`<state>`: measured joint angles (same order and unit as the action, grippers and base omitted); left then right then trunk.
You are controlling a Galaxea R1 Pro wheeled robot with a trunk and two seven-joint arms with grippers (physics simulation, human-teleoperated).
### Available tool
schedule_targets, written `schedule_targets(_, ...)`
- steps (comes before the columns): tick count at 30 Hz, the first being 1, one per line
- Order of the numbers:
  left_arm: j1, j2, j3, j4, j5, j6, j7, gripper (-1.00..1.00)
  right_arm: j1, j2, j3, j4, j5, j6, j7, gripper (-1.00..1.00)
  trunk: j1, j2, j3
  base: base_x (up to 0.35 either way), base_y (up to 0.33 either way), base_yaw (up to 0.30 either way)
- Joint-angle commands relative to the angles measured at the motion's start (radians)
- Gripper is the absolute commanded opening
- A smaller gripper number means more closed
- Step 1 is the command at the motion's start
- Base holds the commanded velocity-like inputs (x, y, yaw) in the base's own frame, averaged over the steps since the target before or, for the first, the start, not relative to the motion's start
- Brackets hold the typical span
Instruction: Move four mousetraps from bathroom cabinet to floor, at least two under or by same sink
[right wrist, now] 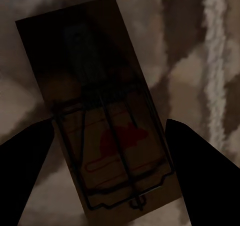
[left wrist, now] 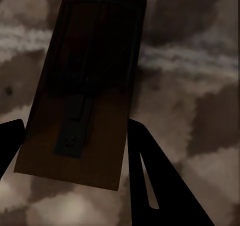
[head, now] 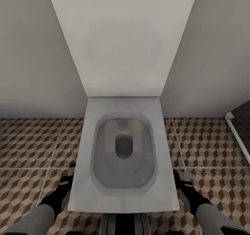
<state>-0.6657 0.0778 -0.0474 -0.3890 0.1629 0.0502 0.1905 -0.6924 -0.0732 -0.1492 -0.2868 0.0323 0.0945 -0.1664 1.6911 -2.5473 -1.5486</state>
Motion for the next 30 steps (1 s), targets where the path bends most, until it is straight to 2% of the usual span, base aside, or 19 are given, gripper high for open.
schedule_targets(1, 0.0, 0.0, -0.006, -0.002, 0.007, 0.001, 0.004, -1.0, 0.001, 0.001, 0.011, 0.009, -0.018, 0.004, -0.003, -1.0, 0.0, 0.0, -0.001, 0.0, 0.0, 0.0)
schedule_targets(11, 0.0, 0.001, -0.008, 0.0, 0.006, -0.059, 0.004, -1.0, 0.001, 0.004, 0.013, 0.009, -0.018, -0.071, -0.003, -1.0, 0.0, 0.0, -0.001, 0.0, 0.0, 0.0)
schedule_targets(18, 0.0, 0.002, -0.009, 0.007, 0.006, -0.16, 0.004, -1.0, 0.001, 0.004, 0.013, 0.009, -0.019, -0.124, -0.003, -1.0, 0.0, 0.0, -0.001, 0.0, 0.0, 0.0)
schedule_targets(21, 0.0, 0.002, -0.009, 0.011, 0.006, -0.183, 0.004, -1.0, 0.001, 0.004, 0.013, 0.009, -0.021, -0.146, -0.002, -1.0, 0.0, 0.0, -0.001, 0.0, 0.0, 0.0)
schedule_targets(30, 0.0, 0.002, -0.009, 0.019, 0.01, -0.198, 0.004, -1.0, 0.001, 0.004, 0.013, 0.021, -0.024, -0.17, -0.002, -1.0, 0.0, 0.0, -0.001, 0.0, 0.0, 0.0)
